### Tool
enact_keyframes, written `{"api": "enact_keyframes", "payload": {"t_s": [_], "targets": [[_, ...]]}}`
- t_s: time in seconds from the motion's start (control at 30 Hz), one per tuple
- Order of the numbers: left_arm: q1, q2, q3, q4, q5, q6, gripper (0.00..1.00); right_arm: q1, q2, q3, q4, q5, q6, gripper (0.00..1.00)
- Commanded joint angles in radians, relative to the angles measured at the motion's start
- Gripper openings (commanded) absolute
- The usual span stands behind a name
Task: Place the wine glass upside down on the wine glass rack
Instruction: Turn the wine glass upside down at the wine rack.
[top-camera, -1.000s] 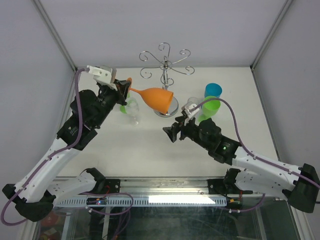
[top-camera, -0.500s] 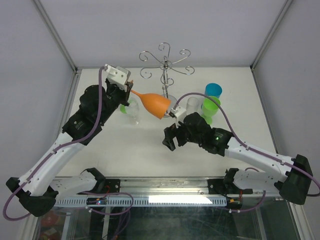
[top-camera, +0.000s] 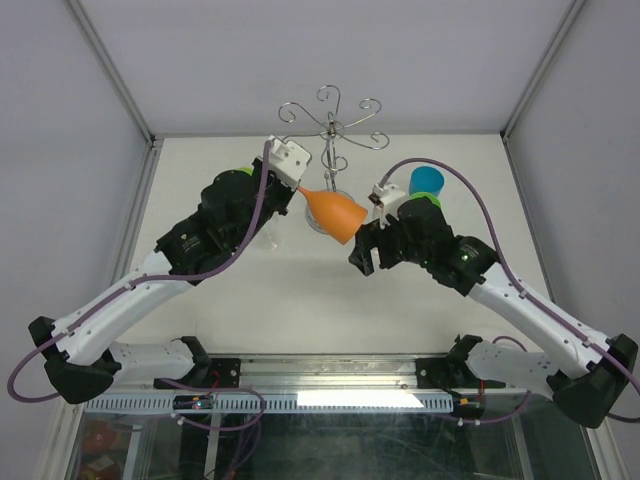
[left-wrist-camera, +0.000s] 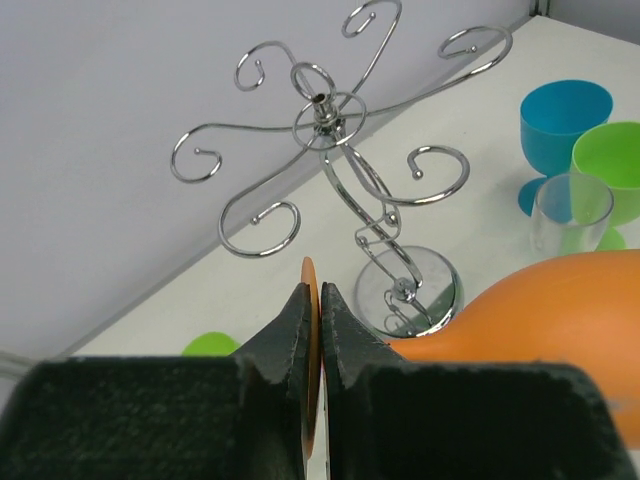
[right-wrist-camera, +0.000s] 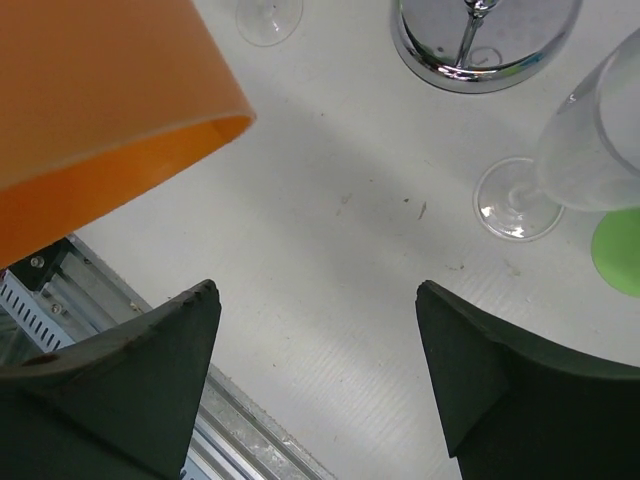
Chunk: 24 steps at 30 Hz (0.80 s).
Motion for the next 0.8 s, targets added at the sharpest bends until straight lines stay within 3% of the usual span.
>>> {"api": "enact_keyframes", "payload": {"t_s": [0.0, 0.3, 0.43, 0.77], "targets": [[-0.087, 0.032, 0.028, 0.045, -0.021, 0.088, 0.00, -0.015, -0.070, 0.080, 0.129, -0.010, 0.017, 0.80], [-0.177, 0.074, 0.037, 0.063, -0.040, 0.186, 0.00, -0.016, -0.094, 0.170, 0.206, -0.061, 0.034, 0.68], [-0.178, 0.068, 0.029, 0.088, -0.071, 0.191, 0.00, -0.016, -0.091, 0.166, 0.191, -0.118, 0.010, 0.68], [-0.177, -0.033, -0.015, 0.161, -0.177, 0.202, 0.00, -0.016, -0.214, -0.033, 0.106, -0.104, -0.127, 0.78]]}}
